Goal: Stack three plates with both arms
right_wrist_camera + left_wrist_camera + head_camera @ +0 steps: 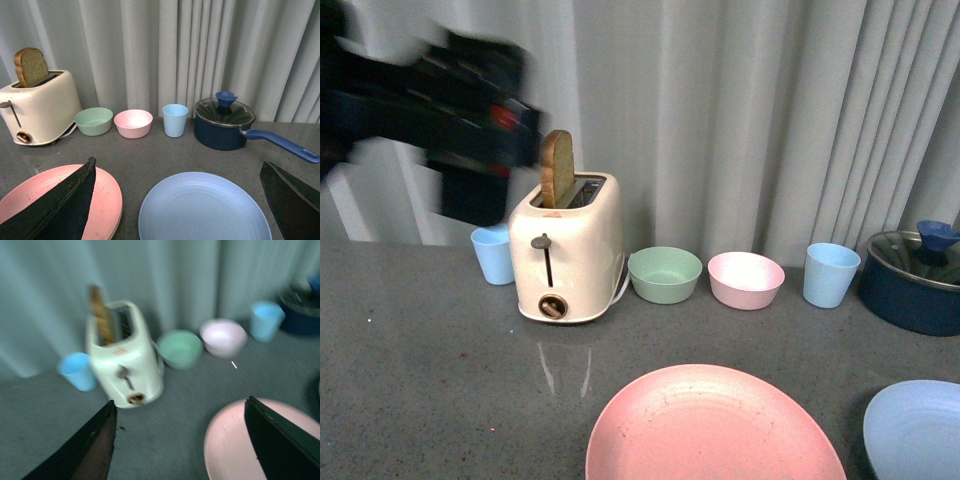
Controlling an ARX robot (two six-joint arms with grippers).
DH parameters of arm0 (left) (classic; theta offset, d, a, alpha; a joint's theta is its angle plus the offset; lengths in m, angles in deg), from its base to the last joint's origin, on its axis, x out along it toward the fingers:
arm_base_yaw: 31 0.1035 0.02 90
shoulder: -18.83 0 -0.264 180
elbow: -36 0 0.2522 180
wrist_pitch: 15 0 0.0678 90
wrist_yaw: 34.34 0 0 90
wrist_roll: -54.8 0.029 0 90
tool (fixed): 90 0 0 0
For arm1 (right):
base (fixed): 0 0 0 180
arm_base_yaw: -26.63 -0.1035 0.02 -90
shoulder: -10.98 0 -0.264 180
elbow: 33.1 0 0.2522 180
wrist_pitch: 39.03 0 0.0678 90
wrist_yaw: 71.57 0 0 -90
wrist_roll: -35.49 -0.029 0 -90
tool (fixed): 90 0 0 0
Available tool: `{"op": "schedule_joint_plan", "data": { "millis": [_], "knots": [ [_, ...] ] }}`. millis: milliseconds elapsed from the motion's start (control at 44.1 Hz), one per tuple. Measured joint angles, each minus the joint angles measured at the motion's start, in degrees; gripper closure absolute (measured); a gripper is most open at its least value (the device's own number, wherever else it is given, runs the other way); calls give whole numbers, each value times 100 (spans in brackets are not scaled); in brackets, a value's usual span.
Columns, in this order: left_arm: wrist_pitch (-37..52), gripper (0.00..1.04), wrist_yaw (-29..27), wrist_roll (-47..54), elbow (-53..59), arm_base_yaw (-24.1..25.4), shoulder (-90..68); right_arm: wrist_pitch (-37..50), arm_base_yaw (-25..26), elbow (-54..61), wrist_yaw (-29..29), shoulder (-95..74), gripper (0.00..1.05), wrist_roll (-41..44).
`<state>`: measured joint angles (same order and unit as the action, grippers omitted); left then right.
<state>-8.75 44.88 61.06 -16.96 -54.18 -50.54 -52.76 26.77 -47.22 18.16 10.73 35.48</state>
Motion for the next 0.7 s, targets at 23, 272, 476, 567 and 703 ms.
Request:
{"op": "schedule_joint_plan", "data": {
  "millis": [23, 272, 476, 567, 703],
  "knots": [
    [457, 33, -457, -164, 413, -7, 411, 0, 0, 0, 11, 0, 7, 0],
    [815, 86, -428, -564, 2406, 767, 2527, 0, -2, 0, 2, 0, 7, 0],
    [730, 101, 79, -614, 2983, 1292, 3276, 0, -2, 0, 22, 0, 7, 0],
    [647, 101, 221, -614, 3145, 1438, 3480, 0, -2, 0, 20, 0, 7, 0],
    [505, 101, 420, -614, 3320, 1611, 3807, 0, -2, 0, 22, 0, 7, 0]
  ]
}}
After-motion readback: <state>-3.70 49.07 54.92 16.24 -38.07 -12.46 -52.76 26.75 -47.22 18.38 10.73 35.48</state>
